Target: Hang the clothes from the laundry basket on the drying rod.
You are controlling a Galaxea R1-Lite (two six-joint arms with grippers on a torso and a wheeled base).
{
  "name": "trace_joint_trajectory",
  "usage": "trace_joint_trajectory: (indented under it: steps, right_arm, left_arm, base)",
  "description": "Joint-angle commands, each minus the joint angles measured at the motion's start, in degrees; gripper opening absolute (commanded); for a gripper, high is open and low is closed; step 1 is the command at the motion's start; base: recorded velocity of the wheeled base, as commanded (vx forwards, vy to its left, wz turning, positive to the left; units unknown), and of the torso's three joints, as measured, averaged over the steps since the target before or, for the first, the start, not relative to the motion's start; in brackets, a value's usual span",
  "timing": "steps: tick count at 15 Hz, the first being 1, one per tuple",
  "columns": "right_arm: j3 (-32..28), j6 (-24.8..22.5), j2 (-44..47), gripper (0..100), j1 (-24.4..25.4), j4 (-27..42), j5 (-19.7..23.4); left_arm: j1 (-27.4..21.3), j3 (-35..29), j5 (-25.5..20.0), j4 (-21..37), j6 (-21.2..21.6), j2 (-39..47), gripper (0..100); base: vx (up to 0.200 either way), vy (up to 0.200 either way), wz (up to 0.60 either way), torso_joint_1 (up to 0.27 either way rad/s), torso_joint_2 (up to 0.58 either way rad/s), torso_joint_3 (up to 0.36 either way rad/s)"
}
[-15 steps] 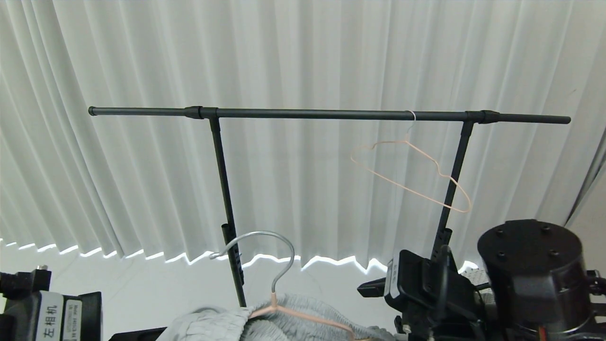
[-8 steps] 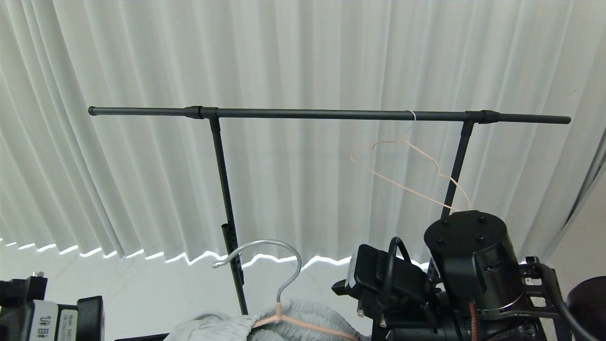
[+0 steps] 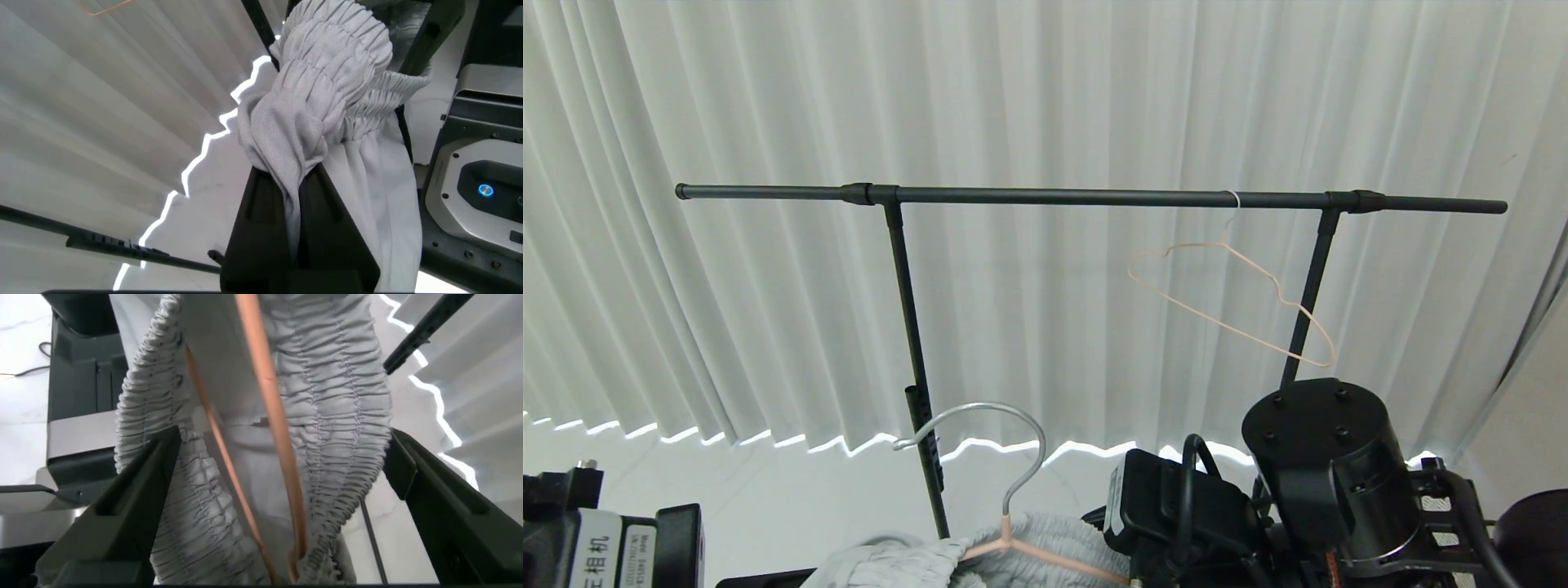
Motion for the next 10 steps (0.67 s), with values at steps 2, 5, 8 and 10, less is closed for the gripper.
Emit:
trace_joint_trajectory:
  steps: [2,5,8,10]
  right_arm:
    - [0.01,0.00,-0.18,0,0.06,-0.15,0.07]
    - [0.01,0.00,-0.18,0,0.24,-0.15,-0.02]
    - [0.01,-0.08,-0.18,0,0.24,-0.23,-0.28]
    - [-0.08,-0.26,-0.27,0,0.15,-0.23,-0.54]
  left_arm:
    - [-0.01,-0.05,-0.01,-0.03,0.08,0.18,0]
    - [-0.01,-0.05,-0.01,-0.03,0.08,0.18,0]
    - [-0.01,-0.05,0.08,-0.03,0.08,0.09,0]
    - [-0.01,0.04,0.08,-0.03,0.26,0.00,0]
  base:
    - [0.000,0.000,0.00,0.000,0.00,0.000]
    - [0.000,0.000,0.00,0.000,0.00,0.000]
    - [0.000,0.000,0.00,0.000,0.00,0.000]
    - [0.000,0.000,0.00,0.000,0.00,0.000]
